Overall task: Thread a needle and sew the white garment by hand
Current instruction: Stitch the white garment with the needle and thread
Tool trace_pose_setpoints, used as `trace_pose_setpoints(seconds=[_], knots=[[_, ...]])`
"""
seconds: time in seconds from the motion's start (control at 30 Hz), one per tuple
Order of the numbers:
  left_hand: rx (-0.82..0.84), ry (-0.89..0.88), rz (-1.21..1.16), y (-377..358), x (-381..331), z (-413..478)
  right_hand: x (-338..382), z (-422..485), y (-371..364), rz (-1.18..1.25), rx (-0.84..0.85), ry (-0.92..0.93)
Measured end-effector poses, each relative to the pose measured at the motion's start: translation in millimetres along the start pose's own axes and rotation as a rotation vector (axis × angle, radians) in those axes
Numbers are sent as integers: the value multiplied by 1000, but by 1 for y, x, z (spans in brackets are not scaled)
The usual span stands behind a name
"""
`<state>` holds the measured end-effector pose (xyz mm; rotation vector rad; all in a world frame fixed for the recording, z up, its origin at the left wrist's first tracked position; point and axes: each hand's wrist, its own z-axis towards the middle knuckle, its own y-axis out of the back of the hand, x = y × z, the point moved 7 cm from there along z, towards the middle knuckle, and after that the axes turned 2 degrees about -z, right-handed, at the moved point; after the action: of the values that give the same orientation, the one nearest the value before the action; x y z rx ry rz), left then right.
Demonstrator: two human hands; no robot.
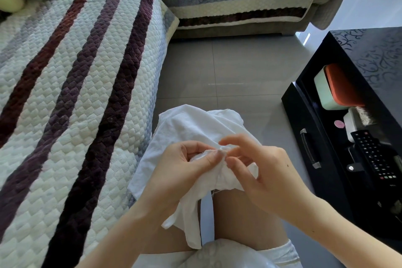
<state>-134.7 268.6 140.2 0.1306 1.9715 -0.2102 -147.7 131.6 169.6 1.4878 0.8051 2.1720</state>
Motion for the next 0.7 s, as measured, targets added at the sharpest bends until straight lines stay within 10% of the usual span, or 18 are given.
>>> trace_pose_setpoints(seconds=[0.37,0.6,0.7], knots=[[35,-16,9,0,-2,2,11,1,14,-109,-309,281],[-86,39,85,18,10,5,-8,31,45,1252,29,-82],[-33,52,58,18,7,4,-76,46,45,1441,98,-367]])
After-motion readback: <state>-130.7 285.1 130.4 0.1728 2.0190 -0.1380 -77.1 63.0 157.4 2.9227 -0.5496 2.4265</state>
